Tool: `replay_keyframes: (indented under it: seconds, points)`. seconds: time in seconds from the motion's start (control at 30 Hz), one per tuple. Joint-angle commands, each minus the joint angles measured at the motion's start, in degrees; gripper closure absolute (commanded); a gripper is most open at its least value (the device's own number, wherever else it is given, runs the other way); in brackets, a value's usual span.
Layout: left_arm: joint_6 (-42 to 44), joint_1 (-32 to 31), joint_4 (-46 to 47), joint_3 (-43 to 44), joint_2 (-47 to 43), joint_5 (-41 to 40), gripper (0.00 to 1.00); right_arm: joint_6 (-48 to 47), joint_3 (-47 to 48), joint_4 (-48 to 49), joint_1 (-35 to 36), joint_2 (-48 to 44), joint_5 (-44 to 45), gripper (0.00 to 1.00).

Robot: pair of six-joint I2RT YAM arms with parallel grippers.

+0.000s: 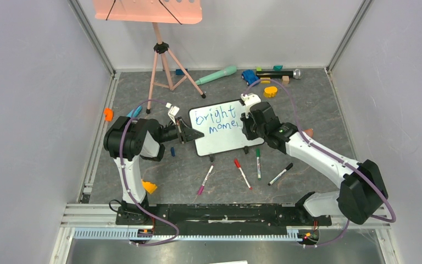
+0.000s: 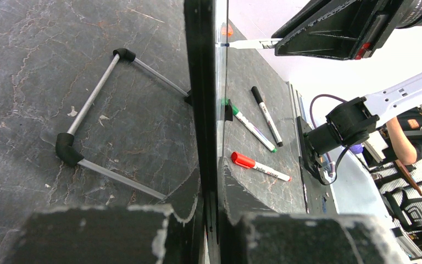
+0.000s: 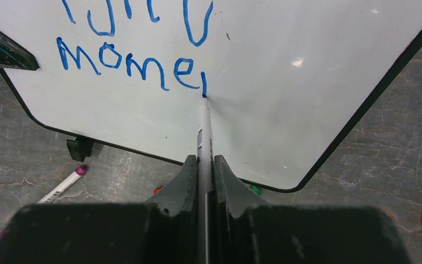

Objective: Write a sentence on the whiteboard
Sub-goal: Pick up the sentence from the whiteboard.

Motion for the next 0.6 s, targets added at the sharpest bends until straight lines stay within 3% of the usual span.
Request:
replay_keyframes:
  seconds: [0.0,0.57]
  points:
    - [9.56,-0.26,1.22,-0.75,4.37,-4.99,0.98,0.32,0.5,1.61,-0.27,-0.06,1.08,1.0]
    - [9.5,-0.26,1.23,-0.82,4.31,-4.79,0.98,-1.98,6.63,-0.18,-1.4,2.47,2.9,1.0]
